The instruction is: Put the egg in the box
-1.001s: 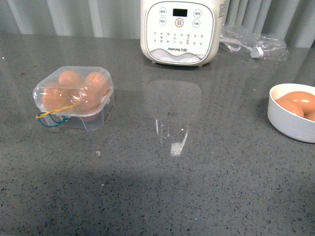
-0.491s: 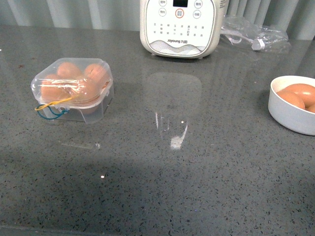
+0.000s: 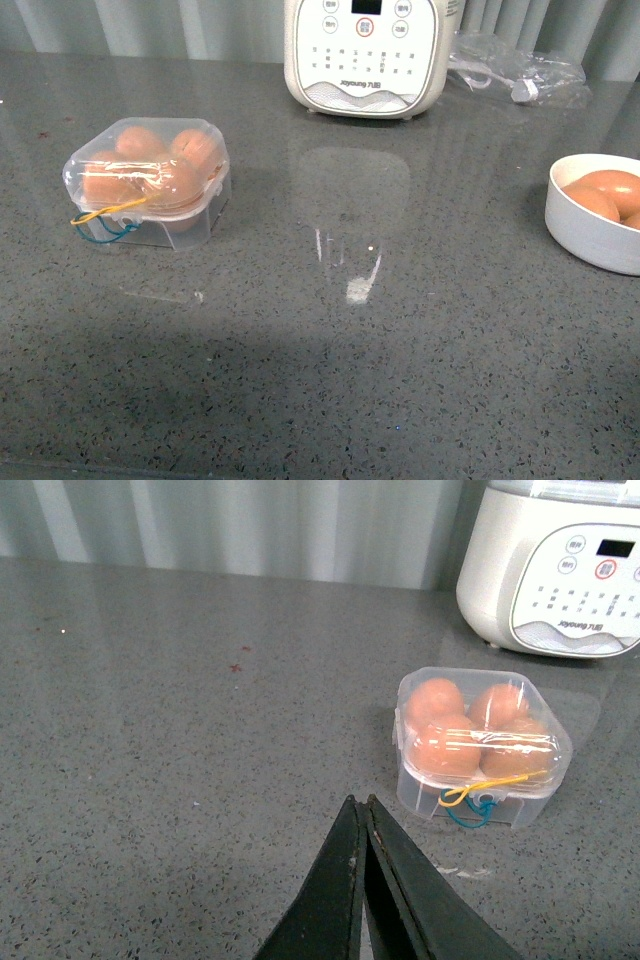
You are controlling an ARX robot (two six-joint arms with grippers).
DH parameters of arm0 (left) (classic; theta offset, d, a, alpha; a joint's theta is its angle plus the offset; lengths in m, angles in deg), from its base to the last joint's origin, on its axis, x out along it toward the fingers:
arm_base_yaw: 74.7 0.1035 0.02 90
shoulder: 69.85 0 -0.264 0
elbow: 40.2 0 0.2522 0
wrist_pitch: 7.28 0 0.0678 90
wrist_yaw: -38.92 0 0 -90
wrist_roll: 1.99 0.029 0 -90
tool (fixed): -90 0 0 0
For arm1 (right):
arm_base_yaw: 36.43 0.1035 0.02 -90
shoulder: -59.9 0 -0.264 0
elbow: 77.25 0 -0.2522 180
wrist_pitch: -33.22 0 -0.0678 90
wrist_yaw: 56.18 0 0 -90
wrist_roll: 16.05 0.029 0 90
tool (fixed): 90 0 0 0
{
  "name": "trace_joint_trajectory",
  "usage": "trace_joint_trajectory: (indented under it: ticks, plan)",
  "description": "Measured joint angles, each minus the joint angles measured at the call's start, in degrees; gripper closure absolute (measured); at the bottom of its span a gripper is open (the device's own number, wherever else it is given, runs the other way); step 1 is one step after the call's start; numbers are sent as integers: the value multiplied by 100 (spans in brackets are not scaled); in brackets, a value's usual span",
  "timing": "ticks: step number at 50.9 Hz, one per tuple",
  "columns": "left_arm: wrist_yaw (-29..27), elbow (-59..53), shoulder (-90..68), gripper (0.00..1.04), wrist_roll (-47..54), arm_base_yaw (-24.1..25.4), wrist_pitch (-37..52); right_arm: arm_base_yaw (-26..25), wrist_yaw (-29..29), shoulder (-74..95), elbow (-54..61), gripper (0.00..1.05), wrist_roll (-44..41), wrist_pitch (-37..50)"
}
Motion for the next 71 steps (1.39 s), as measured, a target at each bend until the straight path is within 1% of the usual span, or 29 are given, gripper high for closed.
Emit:
trace_joint_trajectory:
  ticks: [2,5,23,35,56,58,60,62,71]
  plan:
    - [-2,-122,37,101,-2,0,168,0,0,0,0,7,0,0]
    - [-7,-125,120,101,4,0,149,-2,-2,0,0,7,2,0]
    - [0,-131,1458,101,4,0,-1115,0,0,0,0,7,0,0]
    - [0,-131,2100,101,4,-2,-1742,0,0,0,0,7,0,0]
    - [0,-131,2844,101,4,-2,-2483,-2,0,0,0,7,0,0]
    - [-4,-129,3069,101,4,-2,-2741,0,0,0,0,7,0,0]
    - [9,-129,3456,101,11,-2,-3294,0,0,0,0,7,0,0]
    - [0,-129,3615,101,11,-2,-3436,0,-2,0,0,7,0,0]
    - [2,-129,3821,101,15,-2,-3499,0,0,2,0,7,2,0]
